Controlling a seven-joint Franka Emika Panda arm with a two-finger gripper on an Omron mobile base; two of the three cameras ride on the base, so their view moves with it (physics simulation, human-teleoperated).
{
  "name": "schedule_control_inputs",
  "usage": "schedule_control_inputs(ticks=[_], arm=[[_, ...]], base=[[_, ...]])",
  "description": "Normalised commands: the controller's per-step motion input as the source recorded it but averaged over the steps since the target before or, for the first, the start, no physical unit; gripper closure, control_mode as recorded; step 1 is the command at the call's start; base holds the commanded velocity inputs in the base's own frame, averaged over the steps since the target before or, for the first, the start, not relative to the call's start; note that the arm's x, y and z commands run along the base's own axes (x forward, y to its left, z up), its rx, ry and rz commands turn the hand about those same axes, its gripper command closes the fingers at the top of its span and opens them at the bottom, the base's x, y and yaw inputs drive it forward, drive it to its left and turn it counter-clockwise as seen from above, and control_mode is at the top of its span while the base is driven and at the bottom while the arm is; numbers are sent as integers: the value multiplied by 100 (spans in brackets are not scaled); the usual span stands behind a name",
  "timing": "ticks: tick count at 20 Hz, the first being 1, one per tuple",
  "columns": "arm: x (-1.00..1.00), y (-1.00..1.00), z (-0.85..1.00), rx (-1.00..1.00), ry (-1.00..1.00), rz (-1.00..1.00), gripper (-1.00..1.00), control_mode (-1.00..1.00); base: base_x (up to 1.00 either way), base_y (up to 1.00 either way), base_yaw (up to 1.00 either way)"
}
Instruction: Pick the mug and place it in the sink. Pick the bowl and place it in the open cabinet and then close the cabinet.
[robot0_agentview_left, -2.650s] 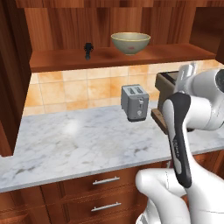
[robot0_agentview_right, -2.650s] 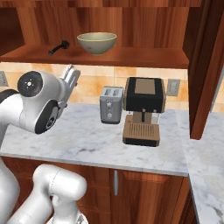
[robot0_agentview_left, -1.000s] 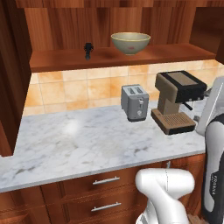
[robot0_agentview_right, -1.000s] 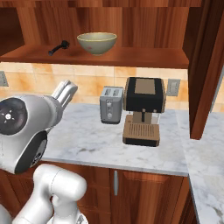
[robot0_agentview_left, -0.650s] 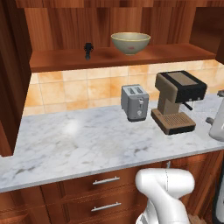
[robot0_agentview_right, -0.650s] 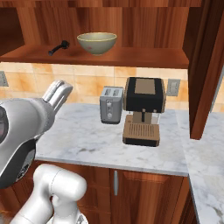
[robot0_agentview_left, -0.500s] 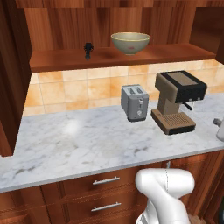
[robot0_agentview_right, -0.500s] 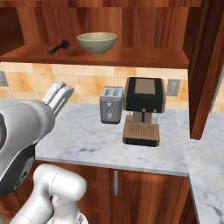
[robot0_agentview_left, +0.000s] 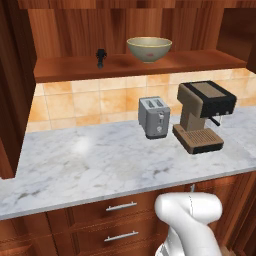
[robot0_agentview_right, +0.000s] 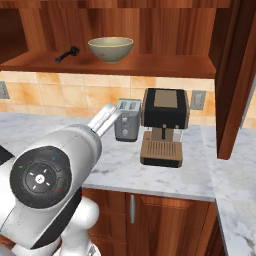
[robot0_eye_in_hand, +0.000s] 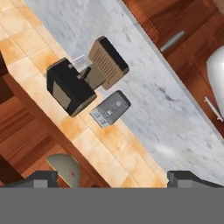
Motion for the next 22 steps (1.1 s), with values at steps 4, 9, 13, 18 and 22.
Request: schedule_control_inputs(ticks=[4,9,13,18,22], arm=[[0,-44,-1,0,-5,1,-100,-100],[-3,-32,0,0,-9,1,-100,-100],[-2,-37,0,1,-5,0,-100,-100],[0,-35,0,1,-3,0,-100,-100],[0,-44,0,4,-3,0,-100,-100]], base=[[0,0,0],[0,0,0],[0,0,0],[0,0,0],[0,0,0]])
